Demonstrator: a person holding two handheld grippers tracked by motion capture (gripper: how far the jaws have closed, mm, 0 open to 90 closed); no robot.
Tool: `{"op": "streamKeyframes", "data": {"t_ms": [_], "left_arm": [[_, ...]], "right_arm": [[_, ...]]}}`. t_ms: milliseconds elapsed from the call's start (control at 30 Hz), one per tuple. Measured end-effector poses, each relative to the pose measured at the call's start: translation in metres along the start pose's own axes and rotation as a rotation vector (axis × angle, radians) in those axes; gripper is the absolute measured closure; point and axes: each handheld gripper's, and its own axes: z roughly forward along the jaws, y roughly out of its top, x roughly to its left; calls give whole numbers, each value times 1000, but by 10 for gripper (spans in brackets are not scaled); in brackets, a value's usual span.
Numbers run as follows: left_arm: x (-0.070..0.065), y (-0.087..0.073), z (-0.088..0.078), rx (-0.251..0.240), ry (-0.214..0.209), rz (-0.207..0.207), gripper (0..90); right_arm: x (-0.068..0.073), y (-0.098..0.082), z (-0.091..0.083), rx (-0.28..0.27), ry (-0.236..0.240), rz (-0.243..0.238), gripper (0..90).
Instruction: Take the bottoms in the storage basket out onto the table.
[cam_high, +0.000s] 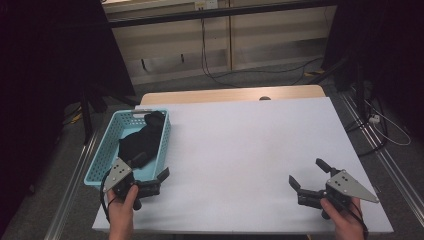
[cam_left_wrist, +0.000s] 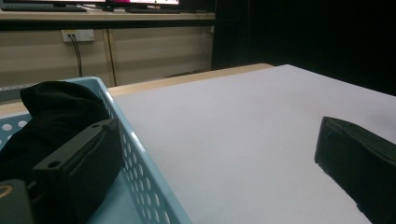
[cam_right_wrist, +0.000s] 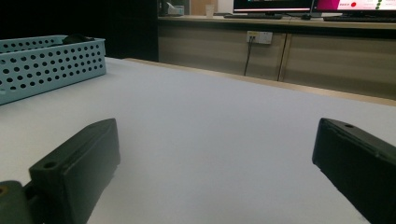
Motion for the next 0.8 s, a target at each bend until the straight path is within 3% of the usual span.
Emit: {"op": "streamKeyframes", "data": {"t_ms": [600, 800], "left_arm": [[0, 6, -4, -9, 3, 7, 14], [9, 23, -10, -59, 18, -26, 14]], "right_arm": [[2, 1, 1, -3, 13, 9, 3], [4, 1, 2, 0, 28, 3, 10]]}}
